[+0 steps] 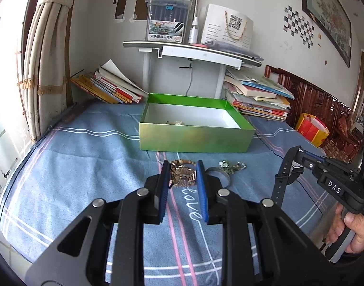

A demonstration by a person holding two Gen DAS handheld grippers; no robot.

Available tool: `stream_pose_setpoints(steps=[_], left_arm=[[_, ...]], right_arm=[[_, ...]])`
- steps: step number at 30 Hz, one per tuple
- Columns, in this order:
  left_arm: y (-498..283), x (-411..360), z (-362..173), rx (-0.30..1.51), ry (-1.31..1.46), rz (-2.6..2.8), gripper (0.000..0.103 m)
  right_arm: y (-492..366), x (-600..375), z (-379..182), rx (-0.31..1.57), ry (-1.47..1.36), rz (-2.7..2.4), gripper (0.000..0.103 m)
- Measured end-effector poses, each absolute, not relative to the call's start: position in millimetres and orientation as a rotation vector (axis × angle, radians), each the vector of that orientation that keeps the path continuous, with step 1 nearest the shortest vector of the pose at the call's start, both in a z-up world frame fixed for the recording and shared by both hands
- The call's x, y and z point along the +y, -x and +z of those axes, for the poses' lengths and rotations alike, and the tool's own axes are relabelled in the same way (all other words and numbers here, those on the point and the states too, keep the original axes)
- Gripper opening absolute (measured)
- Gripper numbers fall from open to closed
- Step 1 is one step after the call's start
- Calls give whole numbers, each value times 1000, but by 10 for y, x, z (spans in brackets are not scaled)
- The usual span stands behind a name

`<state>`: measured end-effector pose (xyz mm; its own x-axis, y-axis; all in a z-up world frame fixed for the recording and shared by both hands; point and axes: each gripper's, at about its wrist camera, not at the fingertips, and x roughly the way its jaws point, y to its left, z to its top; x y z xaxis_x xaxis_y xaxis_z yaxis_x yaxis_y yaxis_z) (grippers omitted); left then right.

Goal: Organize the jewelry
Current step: 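Close the left tool on the gold charm while the right tool lifts the black-strap watch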

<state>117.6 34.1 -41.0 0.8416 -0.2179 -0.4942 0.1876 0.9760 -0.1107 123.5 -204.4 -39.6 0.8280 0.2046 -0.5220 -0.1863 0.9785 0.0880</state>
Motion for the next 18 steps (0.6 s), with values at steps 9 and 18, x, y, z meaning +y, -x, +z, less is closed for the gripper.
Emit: stream_pose_setpoints(steps=[9,18], left_arm=[[-1060,310,-459,546,50,-221,22],[-1049,309,-459,548,52,-230,22]], right_arm=[[-1127,-2047,-402,557,-36,202,8],[-1108,-2055,-388,550,-38,202,8]])
